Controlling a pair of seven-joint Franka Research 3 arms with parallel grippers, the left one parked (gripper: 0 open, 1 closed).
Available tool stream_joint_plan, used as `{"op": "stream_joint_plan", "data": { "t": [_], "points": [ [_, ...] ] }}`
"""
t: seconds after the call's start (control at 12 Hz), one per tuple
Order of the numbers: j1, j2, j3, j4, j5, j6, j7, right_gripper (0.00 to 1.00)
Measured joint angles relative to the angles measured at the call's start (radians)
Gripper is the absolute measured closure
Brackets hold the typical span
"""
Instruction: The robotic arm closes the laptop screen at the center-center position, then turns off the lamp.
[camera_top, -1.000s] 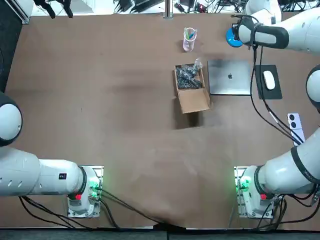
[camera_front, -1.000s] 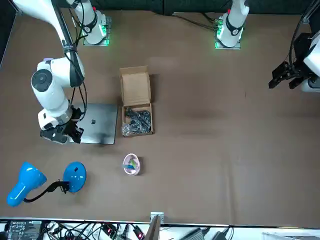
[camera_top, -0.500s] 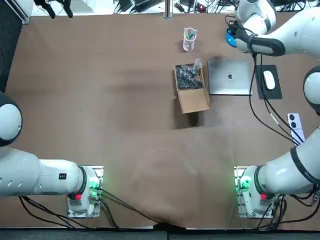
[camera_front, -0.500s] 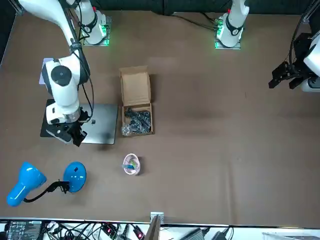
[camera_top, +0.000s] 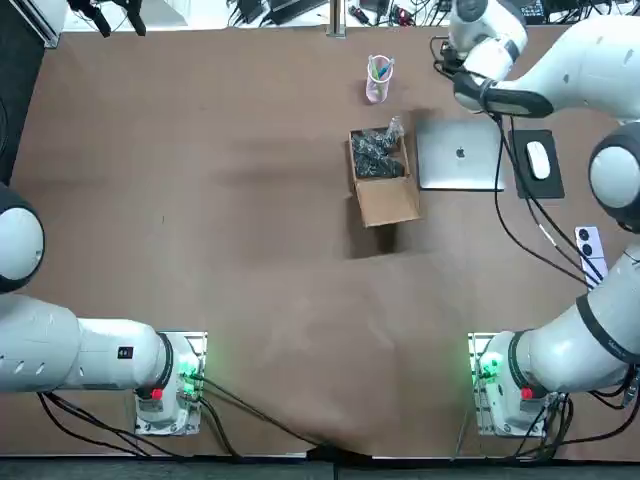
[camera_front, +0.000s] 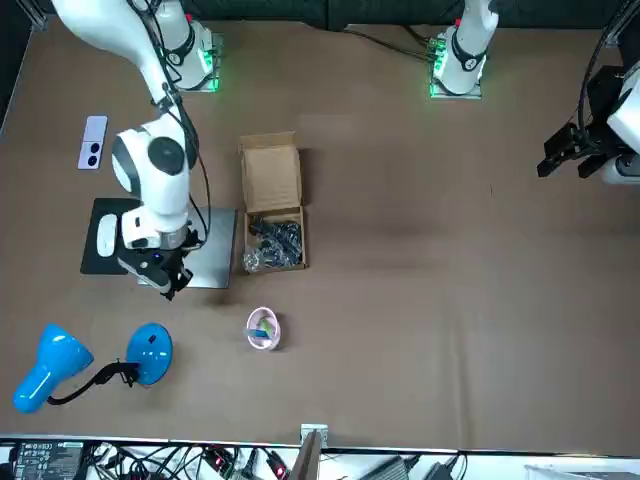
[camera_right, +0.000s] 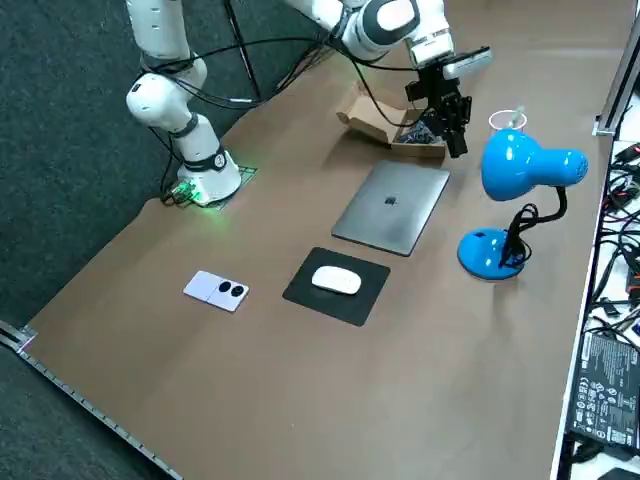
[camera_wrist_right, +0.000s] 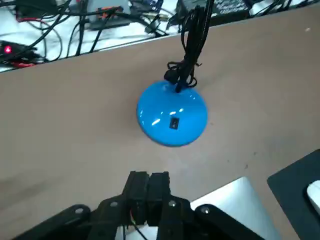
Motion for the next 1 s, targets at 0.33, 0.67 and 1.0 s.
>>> {"op": "stream_joint_plan", "data": {
  "t": [0.33, 0.67, 1.0],
  "points": [
    [0.035, 0.103, 0.000, 0.081, -0.157, -0.086, 0.131, 0.98],
    [0.039, 0.182, -0.003, 0.120, -0.293, -0.098, 0.231, 0.98],
    [0.036, 0.236, -0.010, 0.149, -0.377, -0.098, 0.321, 0.98]
  ]
}}
